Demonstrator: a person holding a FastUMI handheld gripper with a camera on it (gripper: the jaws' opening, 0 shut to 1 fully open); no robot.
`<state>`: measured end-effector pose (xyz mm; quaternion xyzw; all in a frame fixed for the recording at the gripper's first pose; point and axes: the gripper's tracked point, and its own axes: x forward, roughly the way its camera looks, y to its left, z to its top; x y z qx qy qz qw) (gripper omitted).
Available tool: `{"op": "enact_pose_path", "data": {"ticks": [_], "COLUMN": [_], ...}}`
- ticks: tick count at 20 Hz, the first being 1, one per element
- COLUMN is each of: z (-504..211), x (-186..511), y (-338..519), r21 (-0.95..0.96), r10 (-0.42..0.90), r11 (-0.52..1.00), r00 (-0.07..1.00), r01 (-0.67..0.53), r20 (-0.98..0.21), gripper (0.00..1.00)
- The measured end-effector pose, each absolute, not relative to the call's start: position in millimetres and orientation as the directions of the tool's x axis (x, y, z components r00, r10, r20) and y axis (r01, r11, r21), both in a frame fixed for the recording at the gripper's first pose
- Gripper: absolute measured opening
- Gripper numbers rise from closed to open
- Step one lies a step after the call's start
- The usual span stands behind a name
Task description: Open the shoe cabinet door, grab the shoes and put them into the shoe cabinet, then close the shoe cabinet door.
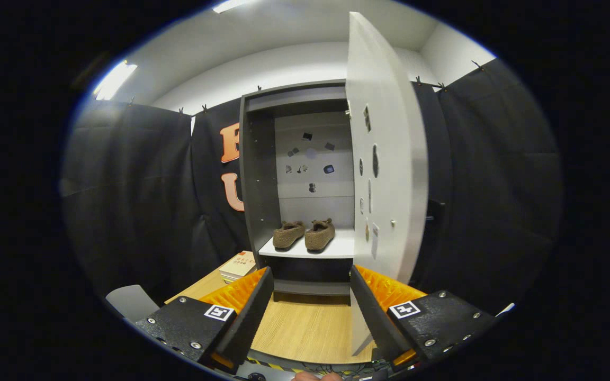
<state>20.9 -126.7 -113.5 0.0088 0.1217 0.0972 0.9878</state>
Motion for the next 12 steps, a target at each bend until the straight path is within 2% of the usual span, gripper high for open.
{"op": "enact_pose_path", "data": {"ticks": [12], "z": [-109], "x": [26], "y": [-251], "r21": [0.051], "r10": [0.065], "r11": [0.997], "r00": [0.975], "r01": [-0.056], "r20": [-0.211], "gripper": [0.91]}}
